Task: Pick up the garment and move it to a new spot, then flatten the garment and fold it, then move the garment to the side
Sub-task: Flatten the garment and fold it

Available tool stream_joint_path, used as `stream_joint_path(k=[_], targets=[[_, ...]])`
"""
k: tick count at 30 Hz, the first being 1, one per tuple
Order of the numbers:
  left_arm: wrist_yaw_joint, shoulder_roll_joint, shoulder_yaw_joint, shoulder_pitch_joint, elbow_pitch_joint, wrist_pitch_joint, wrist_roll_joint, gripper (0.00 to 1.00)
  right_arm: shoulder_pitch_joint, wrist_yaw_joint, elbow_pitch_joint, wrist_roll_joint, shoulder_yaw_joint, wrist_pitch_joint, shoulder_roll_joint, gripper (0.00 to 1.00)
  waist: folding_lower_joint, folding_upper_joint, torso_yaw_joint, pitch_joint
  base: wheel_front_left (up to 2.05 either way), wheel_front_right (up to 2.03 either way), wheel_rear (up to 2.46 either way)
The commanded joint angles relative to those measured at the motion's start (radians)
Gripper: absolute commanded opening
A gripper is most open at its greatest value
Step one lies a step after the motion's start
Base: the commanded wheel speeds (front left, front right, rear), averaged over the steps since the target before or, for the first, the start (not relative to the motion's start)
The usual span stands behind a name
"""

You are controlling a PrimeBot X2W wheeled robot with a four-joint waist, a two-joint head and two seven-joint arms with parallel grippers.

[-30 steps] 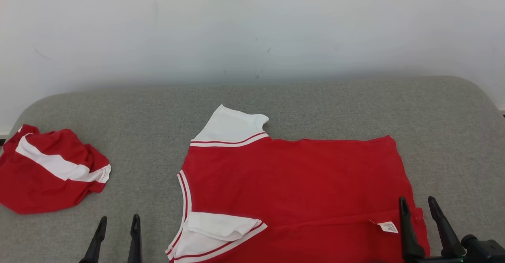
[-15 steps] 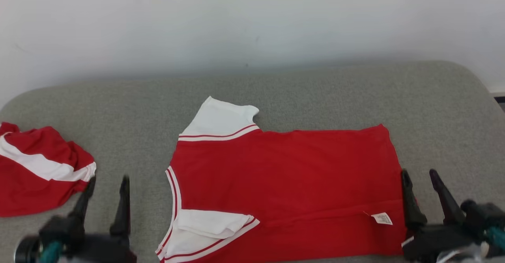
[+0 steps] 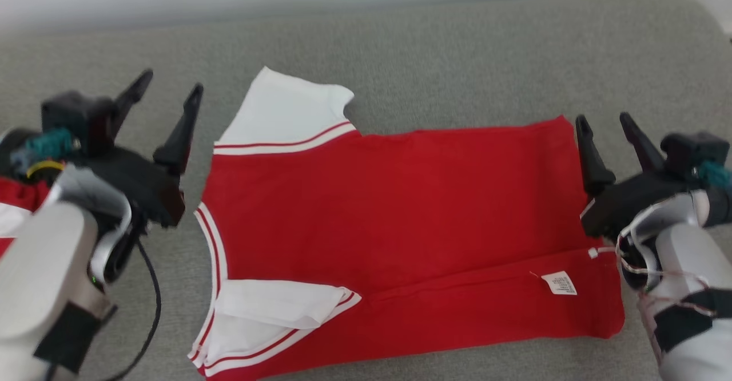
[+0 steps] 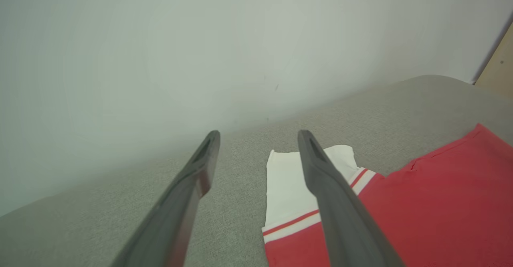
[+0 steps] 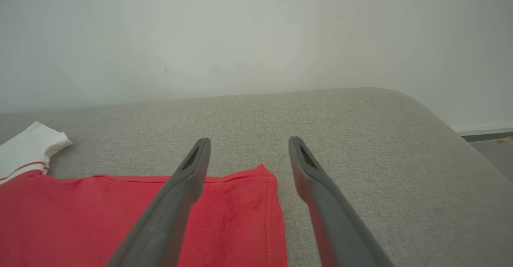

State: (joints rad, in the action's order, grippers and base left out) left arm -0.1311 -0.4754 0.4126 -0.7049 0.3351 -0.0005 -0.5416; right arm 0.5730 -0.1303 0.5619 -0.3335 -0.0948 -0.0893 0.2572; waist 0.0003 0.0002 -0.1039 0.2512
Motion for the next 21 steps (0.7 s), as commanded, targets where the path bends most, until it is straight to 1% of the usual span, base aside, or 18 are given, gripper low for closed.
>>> stream_joint_path(k=[1, 4, 9, 14, 21], targets=[[0.002, -0.011, 0.03, -0.049, 0.02, 0.021, -0.039, 1.0, 0.038, -0.001, 0.026, 0.004, -0.01, 0.007, 0.009, 1.0, -0.0003, -0.0002, -0.05, 0.131, 0.0, 0.0, 0.0], [0.002, -0.056, 0.124, -0.169, 0.07, 0.068, -0.101, 1.0, 0.129, -0.001, 0.093, -0.004, -0.04, 0.024, 0.008, 1.0, -0.0003, -0.0002, -0.066, 0.176, 0.0, 0.0, 0.0], [0.002, -0.092, 0.259, -0.318, 0.147, 0.122, -0.183, 1.0, 0.246, -0.001, 0.206, -0.019, -0.085, 0.052, 0.003, 1.0, -0.0003, -0.0002, -0.094, 0.221, 0.0, 0.0, 0.0], [0.002, -0.104, 0.361, -0.427, 0.238, 0.174, -0.246, 1.0, 0.32, -0.001, 0.273, -0.059, -0.139, 0.07, -0.016, 1.0, -0.0003, -0.0002, -0.118, 0.25, 0.0, 0.0, 0.0], [0.002, -0.106, 0.464, -0.515, 0.344, 0.185, -0.305, 1.0, 0.373, -0.001, 0.328, -0.129, -0.227, 0.09, -0.039, 1.0, -0.0003, -0.0002, -0.152, 0.268, 0.0, 0.0, 0.0]])
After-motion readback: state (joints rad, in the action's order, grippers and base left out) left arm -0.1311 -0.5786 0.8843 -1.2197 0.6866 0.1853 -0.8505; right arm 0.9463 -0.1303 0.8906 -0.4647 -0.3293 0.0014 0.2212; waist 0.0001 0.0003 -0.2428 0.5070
